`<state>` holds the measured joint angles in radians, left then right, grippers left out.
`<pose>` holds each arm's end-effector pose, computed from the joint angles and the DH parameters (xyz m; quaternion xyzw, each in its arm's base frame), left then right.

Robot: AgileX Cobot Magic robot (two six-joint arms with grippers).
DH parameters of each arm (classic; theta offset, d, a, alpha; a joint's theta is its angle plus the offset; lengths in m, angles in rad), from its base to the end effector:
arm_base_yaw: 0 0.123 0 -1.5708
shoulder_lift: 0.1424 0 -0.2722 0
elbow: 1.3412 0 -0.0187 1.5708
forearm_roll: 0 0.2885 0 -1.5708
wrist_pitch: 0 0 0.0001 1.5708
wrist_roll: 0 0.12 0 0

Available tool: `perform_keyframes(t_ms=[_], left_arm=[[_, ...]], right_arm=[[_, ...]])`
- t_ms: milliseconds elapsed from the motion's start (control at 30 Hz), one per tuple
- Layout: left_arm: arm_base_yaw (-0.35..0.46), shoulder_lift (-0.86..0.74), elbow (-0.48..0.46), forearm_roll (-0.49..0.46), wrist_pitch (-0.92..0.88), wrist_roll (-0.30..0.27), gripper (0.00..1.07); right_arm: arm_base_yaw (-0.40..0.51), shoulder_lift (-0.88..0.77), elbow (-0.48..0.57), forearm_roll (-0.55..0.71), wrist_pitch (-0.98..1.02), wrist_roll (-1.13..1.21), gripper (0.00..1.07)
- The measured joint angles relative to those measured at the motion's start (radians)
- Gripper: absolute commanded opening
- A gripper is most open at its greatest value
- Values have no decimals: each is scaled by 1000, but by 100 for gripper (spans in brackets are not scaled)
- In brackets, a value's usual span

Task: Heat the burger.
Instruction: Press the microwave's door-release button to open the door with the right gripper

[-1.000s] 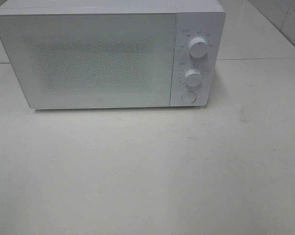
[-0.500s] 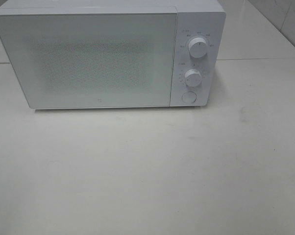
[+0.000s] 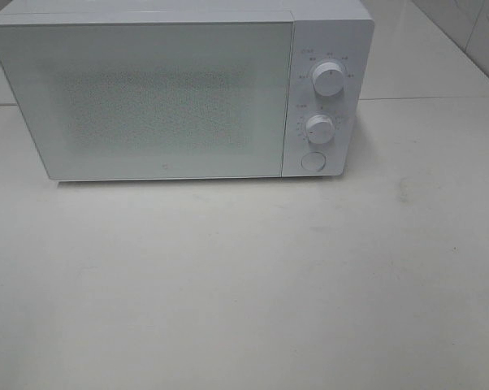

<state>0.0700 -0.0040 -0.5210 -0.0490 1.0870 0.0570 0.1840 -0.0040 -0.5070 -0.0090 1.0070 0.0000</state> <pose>0.0626 -0.0008 0.2868 -0.0040 0.8533 0.0086 0.5213 0.0674 0.0116 0.2907 -0.0767 0.8324 0.0459 0.5469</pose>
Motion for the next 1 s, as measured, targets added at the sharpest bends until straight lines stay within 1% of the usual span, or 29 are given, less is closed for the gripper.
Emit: perform_keyframes(t_ms=[233,400,533,567,700,733,767,833,867,1000], left_arm=[[0,0,0,0,0,0,100],[0,0,0,0,0,0,100],[0,0,0,0,0,0,100],[0,0,0,0,0,0,100],[0,0,0,0,0,0,100],[0,0,0,0,0,0,100],[0,0,0,0,0,0,100],[0,0,0,0,0,0,100],[0,0,0,0,0,0,100],[0,0,0,0,0,0,100]], right_arm=[[0,0,0,0,-1,0,75],[0,29,-13,-1,-54,0,75],[0,100,-14,-1,-131,0,75],[0,143,-14,-1,-183,0,75],[0,204,-14,-1,-261,0,75],[0,246,-14,-1,-309,0,75],[0,246,-14,-1,-309,0,75],[0,317,-14,-1,-388,0,75],[0,317,-14,-1,-388,0,75],[0,433,-14,-1,-506,0,75]])
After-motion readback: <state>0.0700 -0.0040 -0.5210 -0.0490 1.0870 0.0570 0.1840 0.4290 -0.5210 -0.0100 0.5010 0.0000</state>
